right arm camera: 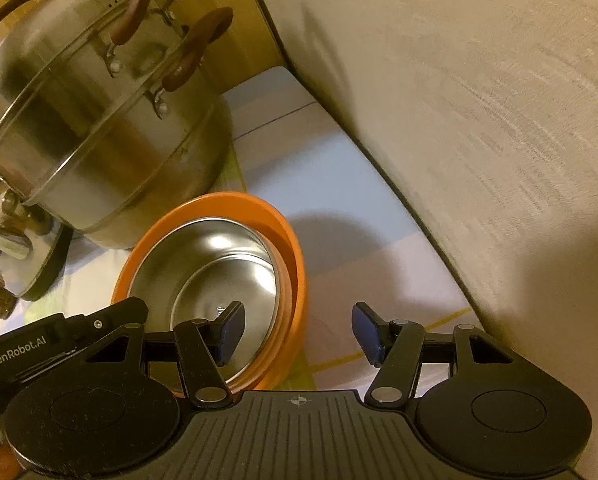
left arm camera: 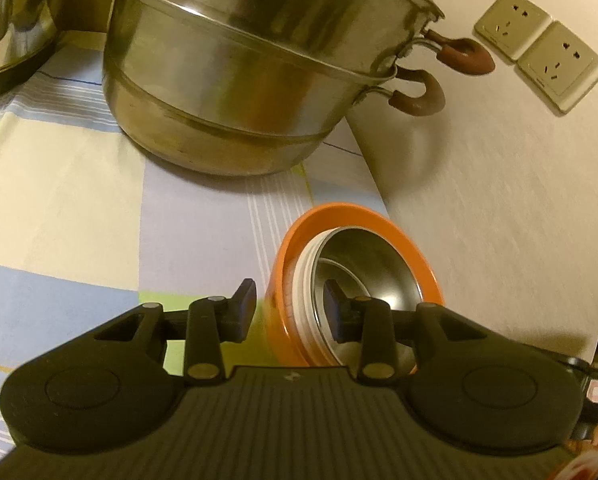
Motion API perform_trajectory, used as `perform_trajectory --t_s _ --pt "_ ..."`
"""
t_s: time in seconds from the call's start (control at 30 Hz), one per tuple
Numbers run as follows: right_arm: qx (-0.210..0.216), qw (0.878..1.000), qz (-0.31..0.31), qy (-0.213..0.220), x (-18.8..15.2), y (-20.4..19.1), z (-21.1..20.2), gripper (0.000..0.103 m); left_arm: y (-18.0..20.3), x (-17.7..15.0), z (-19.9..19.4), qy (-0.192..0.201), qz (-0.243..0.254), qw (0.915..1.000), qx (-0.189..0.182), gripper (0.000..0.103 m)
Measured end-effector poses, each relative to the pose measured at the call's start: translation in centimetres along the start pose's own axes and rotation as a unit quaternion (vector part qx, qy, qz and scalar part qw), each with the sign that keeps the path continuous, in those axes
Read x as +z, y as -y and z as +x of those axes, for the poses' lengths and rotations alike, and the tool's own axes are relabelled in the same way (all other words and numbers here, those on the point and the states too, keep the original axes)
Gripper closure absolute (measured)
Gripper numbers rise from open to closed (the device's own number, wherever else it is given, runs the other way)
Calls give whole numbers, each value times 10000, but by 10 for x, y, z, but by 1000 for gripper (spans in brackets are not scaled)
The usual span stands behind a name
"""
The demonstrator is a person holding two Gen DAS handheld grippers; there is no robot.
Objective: Organize plates and bowls
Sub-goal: 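Close both grippers on the orange bowl rim holding the nested bowls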
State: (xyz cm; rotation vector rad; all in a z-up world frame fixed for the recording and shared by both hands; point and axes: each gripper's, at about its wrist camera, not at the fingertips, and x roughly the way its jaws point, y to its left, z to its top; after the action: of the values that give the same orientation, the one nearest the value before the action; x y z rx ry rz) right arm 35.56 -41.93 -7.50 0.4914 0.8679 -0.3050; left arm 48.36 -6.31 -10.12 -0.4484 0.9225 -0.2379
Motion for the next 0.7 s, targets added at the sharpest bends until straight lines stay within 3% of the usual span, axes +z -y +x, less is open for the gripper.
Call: perform_trajectory --t_s 0.7 --pt "20 10000 57 -22 -7 -3 18 46 9 0 13 -87 420 9988 216 77"
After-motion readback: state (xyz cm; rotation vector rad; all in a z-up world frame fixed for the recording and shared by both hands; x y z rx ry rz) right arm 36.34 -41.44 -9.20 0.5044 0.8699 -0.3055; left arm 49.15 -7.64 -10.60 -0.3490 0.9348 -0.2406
